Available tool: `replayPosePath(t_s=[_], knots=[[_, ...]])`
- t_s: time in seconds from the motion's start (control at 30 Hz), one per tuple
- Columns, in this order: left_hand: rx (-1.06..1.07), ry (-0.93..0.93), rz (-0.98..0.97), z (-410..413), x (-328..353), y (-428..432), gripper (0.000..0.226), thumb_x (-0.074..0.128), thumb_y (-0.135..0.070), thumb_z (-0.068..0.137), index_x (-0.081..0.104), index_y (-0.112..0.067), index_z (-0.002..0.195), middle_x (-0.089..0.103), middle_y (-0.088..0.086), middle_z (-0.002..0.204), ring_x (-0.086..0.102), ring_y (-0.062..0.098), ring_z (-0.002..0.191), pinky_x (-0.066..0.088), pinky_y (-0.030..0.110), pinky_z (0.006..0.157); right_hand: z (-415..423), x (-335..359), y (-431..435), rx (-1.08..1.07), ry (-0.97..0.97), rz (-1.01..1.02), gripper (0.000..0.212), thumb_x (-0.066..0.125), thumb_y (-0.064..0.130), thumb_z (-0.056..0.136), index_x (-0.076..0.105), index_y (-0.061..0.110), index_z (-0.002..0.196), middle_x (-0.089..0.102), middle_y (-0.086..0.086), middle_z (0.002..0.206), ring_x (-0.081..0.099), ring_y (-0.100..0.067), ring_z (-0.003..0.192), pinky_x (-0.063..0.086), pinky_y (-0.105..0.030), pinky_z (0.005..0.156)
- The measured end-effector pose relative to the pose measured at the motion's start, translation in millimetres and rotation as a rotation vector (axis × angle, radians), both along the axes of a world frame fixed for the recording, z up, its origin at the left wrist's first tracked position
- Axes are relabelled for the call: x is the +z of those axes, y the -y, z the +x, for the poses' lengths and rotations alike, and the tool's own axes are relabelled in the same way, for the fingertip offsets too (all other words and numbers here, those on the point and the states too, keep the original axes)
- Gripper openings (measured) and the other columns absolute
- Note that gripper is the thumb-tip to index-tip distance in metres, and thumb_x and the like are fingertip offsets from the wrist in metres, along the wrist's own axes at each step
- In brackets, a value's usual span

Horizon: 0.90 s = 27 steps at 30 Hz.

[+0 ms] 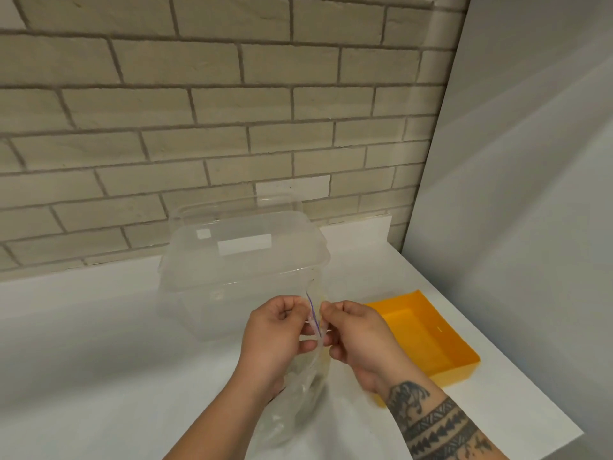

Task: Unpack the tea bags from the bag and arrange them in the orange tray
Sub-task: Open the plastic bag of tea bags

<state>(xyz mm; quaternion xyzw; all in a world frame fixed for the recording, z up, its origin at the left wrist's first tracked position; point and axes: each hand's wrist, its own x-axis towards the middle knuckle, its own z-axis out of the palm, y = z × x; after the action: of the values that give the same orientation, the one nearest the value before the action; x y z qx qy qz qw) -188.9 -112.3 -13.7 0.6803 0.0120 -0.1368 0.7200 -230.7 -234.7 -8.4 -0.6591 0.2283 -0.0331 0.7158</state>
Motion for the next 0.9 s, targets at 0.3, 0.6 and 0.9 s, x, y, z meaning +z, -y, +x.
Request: replayPosePath(t_s=[0.3, 0.6, 0.9], knots=[[-0.066, 0.147, 0.300, -5.0, 1.3, -17.3, 0.021, 0.074, -0.036, 0.090, 0.073, -0.016, 0.082, 0.074, 0.002, 0.071, 0.061, 0.008, 0.057, 0.050, 0.025, 0.055, 7.1, 2.1, -12.9, 0.020, 0.039, 0.210, 0.018, 0.064, 0.018, 0.098, 0.067, 0.003, 0.089, 0.070, -0.010, 0.072, 0.060, -0.017, 0.060, 0.053, -0.025, 0.055], [0.082, -0.027, 0.049, 8.2, -10.7, -15.7, 0.019, 0.074, -0.022, 0.092, 0.073, -0.008, 0.079, 0.055, 0.002, 0.056, 0.046, 0.015, 0.046, 0.041, 0.022, 0.045, 7.3, -7.9, -18.9, -0.057, 0.026, 0.211, 0.027, 0.063, 0.031, 0.098, 0.063, 0.005, 0.091, 0.063, -0.007, 0.081, 0.061, -0.017, 0.062, 0.052, -0.027, 0.056], [0.014, -0.124, -0.197, 3.5, -12.5, -5.1, 0.017, 0.072, -0.019, 0.094, 0.071, -0.003, 0.088, 0.056, 0.014, 0.070, 0.049, 0.021, 0.055, 0.052, 0.029, 0.055, -8.3, -8.4, -17.1, 0.034, -0.016, 0.055, 0.028, 0.067, 0.033, 0.096, 0.064, 0.007, 0.085, 0.074, -0.017, 0.084, 0.060, -0.018, 0.060, 0.049, -0.027, 0.053]])
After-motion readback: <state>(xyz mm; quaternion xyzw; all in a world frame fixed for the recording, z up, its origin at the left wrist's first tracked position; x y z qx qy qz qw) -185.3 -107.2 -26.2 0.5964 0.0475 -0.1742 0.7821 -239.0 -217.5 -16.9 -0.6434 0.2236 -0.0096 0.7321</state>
